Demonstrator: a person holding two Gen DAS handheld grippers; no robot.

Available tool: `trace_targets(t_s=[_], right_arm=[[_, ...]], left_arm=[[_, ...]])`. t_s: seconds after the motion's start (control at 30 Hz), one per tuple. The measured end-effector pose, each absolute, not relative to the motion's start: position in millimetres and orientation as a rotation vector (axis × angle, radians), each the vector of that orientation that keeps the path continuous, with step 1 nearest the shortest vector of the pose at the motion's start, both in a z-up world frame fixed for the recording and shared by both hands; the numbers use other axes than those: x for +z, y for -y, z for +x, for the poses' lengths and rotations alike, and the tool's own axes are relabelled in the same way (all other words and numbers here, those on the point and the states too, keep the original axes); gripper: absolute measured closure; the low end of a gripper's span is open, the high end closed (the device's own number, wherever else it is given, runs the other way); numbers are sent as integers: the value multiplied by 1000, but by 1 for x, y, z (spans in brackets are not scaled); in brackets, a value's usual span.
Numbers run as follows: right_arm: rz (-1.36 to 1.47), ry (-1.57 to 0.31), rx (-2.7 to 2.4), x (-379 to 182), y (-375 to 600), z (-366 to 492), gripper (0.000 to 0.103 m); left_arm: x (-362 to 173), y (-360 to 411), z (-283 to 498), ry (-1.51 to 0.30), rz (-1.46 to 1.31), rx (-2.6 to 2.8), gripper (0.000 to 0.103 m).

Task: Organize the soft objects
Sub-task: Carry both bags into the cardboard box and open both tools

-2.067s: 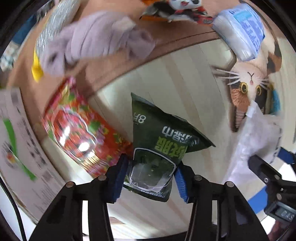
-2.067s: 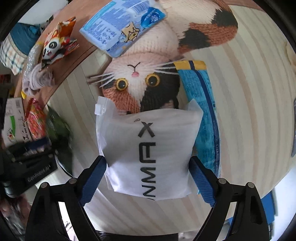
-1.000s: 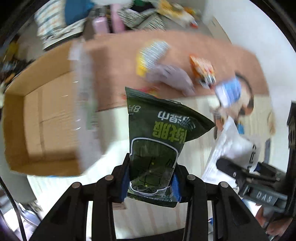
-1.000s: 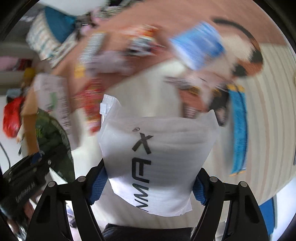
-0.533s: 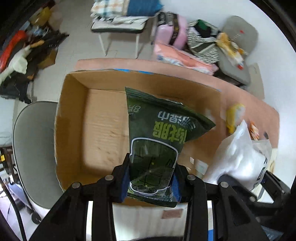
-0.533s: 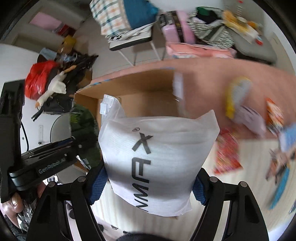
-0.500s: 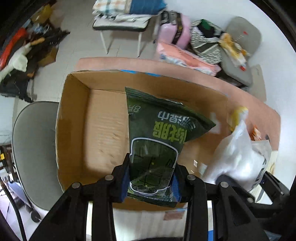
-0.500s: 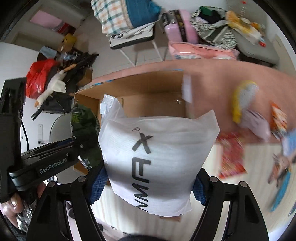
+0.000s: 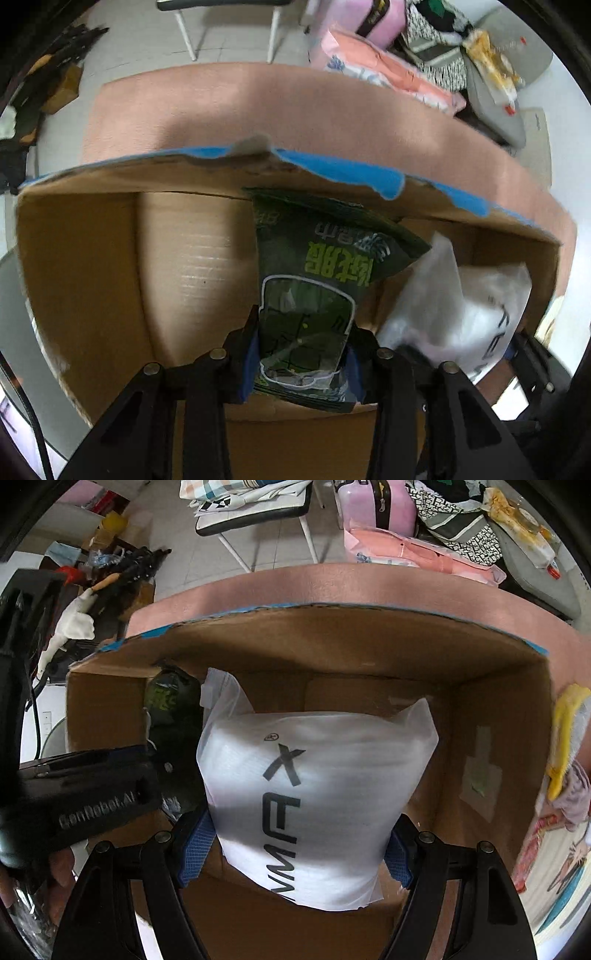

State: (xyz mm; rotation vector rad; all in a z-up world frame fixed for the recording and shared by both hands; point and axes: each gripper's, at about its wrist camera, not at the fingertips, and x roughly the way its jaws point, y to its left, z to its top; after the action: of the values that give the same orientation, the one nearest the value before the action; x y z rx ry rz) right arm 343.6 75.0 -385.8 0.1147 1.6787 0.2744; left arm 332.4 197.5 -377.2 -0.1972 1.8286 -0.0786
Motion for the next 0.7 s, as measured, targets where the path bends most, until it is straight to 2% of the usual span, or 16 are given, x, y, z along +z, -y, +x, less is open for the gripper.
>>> trace_targets(t_s=[0.07, 0.1, 0.17, 0.2, 0.3, 0.4, 0.53, 0.7], right_arm=[[64, -1690, 264, -394, -79, 348, 16], [53, -1693, 257, -394, -77, 349, 10], [38, -1692, 257, -392, -76, 349, 0], [33, -1688, 258, -390, -76, 349, 0], [33, -1677, 249, -380, -74, 344, 0], [21, -1645, 222, -362, -72, 334, 0], [9, -1601, 186, -337, -69, 313, 0], [-22, -1516, 124, -308, -59, 281, 0]], left_arm=[[-377, -197, 331, -1837, -182, -63, 66], [-376, -197, 330, -1840, -198, -68, 58], [-372, -197, 330, -1835, -206, -77, 55], [-367, -196, 329, -1827, -189, -69, 54], [-349, -197, 325, -1786, -147, -50, 39], [-330, -202, 317, -1738, -151, -37, 38], [-303, -212, 295, -1673, -147, -20, 8], [-282, -223, 264, -1603, -153, -2, 5]])
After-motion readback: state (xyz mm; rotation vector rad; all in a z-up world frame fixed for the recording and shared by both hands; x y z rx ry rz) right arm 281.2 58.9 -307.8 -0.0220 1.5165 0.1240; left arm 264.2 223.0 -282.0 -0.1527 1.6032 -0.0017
